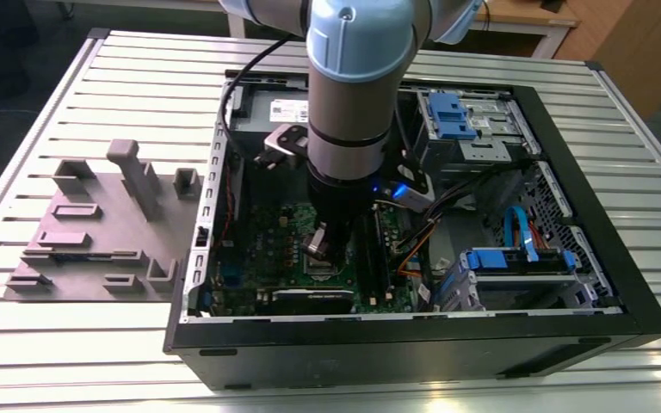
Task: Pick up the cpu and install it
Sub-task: 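Install the first cpu locking lever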
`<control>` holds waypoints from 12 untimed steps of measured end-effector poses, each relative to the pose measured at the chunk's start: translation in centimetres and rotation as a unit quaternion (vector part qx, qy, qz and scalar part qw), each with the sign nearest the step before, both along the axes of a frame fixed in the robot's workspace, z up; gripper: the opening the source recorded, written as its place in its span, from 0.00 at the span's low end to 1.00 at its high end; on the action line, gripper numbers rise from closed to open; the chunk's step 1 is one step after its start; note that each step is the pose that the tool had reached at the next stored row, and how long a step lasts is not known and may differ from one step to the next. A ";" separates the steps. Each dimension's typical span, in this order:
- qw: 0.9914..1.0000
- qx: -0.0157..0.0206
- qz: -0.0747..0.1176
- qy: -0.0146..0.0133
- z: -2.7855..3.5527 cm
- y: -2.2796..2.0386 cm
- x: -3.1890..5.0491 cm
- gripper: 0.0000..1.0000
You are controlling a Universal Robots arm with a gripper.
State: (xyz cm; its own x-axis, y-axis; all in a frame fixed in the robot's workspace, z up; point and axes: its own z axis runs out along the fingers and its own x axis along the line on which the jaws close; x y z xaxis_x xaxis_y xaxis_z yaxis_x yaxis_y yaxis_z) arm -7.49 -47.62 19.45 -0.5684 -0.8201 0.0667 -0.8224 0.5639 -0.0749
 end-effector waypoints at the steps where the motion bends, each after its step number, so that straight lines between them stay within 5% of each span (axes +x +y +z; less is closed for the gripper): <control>1: 1.000 0.000 -0.003 0.000 -0.03 0.00 0.00 0.10; 12: 1.000 0.000 -0.014 0.000 -0.34 -0.01 0.69 0.10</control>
